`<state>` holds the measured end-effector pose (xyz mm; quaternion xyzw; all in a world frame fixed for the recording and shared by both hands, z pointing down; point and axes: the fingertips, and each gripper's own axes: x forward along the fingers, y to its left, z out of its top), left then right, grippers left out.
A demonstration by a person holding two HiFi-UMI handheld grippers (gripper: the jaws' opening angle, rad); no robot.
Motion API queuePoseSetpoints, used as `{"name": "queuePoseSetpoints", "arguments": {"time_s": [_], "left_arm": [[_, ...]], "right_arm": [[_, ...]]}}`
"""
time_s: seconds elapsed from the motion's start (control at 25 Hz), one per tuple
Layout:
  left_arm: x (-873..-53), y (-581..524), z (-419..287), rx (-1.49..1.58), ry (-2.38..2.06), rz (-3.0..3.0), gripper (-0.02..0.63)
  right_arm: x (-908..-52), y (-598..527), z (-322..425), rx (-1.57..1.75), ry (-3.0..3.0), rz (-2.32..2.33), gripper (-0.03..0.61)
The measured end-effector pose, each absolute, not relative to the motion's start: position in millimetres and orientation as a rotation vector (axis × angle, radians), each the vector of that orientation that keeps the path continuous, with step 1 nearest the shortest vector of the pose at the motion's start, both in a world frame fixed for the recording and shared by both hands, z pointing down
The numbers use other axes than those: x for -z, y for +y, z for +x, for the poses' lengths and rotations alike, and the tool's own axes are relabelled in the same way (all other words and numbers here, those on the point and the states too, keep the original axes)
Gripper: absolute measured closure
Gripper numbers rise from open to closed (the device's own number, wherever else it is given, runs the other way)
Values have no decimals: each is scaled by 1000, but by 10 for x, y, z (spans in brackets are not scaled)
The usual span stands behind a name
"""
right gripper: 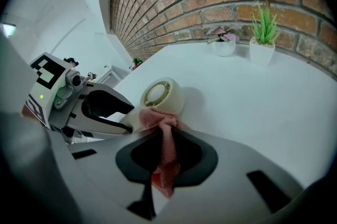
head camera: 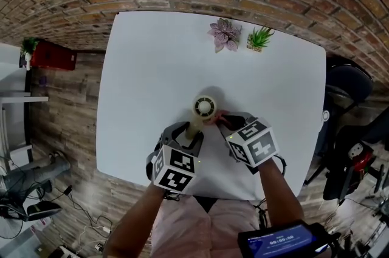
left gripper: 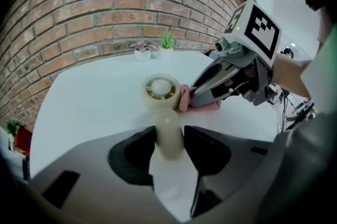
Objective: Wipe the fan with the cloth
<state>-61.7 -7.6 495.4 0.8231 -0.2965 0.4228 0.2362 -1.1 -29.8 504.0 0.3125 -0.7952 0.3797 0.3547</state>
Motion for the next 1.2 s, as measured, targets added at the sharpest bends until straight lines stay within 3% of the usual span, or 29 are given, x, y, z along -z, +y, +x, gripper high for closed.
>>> {"name": "queuePoseSetpoints", "arguments": {"time_s": [1.2], "left_arm": [[-4949, -83, -611, -1158, -799, 2257, 430]], "right_arm": [[-5030, -629, 177, -866, -2019, 792, 543]]}}
